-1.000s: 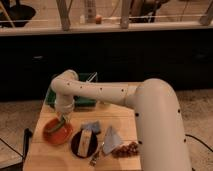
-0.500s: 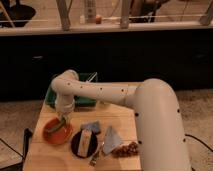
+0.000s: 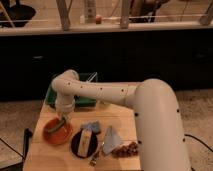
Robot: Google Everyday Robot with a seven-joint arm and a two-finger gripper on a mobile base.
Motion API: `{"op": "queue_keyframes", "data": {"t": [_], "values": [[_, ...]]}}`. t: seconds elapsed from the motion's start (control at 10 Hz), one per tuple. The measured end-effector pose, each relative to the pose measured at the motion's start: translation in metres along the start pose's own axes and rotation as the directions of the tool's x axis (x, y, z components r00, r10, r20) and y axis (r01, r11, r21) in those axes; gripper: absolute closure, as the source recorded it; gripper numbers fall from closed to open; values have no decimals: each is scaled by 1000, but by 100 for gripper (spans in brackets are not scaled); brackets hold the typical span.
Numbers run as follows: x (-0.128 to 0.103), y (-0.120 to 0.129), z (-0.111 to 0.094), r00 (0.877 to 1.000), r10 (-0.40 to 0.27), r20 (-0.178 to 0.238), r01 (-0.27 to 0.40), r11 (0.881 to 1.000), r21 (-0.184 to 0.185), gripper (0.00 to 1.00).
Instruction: Place pepper in red bowl
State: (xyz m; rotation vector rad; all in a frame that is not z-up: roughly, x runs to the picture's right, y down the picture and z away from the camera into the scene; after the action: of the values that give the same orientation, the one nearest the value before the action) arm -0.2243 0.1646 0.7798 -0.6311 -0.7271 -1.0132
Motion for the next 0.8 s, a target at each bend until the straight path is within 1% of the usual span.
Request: {"op": "queue_keyframes", "data": {"t": [0.1, 0.3, 0.4, 0.5, 0.6, 0.8], "values": [[0, 0, 0, 1000, -1, 1, 1, 1000, 0, 62], [0, 0, 0, 1000, -2, 5, 2, 1000, 0, 47], [0, 0, -1, 1000, -3, 7, 3, 1000, -2, 32], [0, 0, -1, 1000, -3, 9, 3, 1000, -4, 23], [0, 0, -1, 1000, -2, 10, 2, 1000, -8, 20], [0, 1, -2, 1000, -1, 13, 2, 1000, -18, 20]]}}
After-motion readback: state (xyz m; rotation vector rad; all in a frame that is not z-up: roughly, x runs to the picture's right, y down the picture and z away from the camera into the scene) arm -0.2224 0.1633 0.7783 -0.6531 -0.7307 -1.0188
